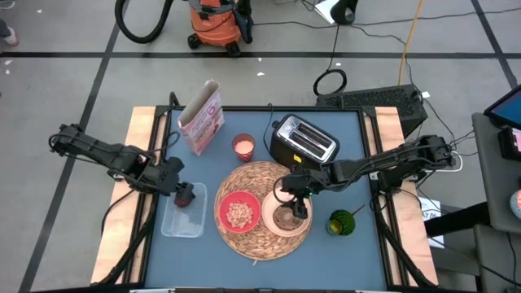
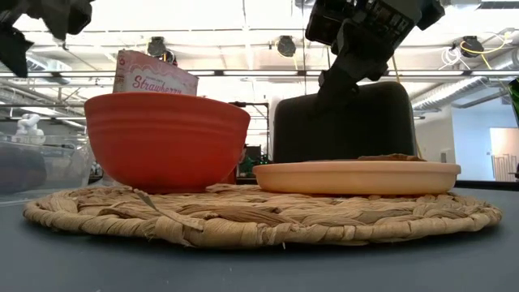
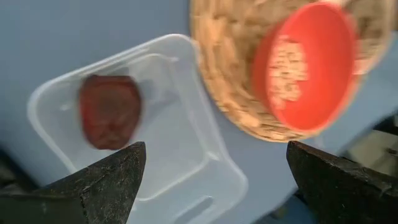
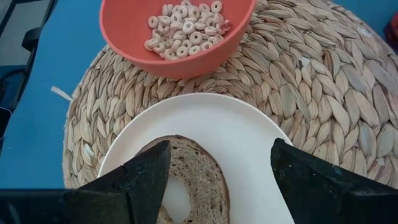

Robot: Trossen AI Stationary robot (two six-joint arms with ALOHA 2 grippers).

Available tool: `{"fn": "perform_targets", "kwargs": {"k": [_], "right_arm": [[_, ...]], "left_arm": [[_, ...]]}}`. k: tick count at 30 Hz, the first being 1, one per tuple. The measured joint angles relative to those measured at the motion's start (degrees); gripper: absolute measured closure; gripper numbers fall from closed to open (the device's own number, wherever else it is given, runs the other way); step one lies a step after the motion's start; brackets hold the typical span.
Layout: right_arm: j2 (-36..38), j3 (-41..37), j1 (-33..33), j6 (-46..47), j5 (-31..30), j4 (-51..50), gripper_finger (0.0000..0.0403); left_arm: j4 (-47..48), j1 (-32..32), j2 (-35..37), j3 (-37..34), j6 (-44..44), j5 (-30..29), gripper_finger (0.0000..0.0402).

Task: Arrange a breakfast setting
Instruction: Put the apple from the transparent bin to the top left of the orange plate on the placemat

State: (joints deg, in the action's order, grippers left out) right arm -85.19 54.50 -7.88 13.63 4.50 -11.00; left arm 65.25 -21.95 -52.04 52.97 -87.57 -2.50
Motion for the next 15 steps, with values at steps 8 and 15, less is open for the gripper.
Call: {"fn": "perform_targets", "kwargs": {"k": [8, 15], "right_arm": [[0.0, 0.0, 0.0, 0.0, 0.0, 0.0, 0.0135], [0.0, 0.0, 0.0, 0.0, 0.0, 0.0, 0.0135]], "left_arm": [[5.1, 0.0, -8.9, 0.0, 2.5, 0.1, 0.0009], [5.4, 0.0, -17.6, 0.0, 6.3, 0.1, 0.0009]]}}
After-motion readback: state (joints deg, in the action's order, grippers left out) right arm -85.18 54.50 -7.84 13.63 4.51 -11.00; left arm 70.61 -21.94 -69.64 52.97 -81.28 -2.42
